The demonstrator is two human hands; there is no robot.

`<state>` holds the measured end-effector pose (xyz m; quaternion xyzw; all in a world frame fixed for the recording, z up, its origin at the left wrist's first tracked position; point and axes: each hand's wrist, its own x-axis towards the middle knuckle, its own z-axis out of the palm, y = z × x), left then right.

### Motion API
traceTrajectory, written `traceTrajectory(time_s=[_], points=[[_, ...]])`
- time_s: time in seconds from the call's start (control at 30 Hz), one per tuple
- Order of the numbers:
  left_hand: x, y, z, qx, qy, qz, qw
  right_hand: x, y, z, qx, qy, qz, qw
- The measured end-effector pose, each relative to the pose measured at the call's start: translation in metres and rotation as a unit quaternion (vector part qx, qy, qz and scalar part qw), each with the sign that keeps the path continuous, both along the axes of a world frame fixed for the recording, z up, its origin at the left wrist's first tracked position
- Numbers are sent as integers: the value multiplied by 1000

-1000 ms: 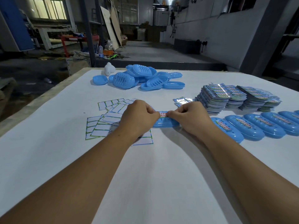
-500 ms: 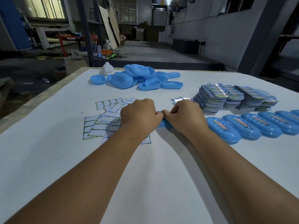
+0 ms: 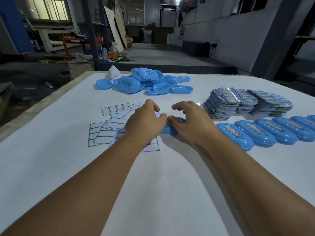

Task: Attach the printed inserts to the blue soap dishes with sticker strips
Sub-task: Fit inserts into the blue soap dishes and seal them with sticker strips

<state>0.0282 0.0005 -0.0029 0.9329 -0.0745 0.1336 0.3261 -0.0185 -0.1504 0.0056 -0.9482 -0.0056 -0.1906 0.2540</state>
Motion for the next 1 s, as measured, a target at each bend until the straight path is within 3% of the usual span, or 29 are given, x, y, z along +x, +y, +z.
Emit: traceTrajectory(time_s=[0.13,0.33,0.63,1.0], points=[[0,3,0,-19,-11,5,1000,-9,8,2,-59,54,91,993],[-3,5,-3,15,-12,-10,1000,-30,7,9,-207,82,-20,975],[-1,9,-6,20,-7,-22,1000,-51,-23,26,-198,171,-142,955],[1,10,-8,19,-14,-39,999,-53,-49,28,-146,159,-174,961]])
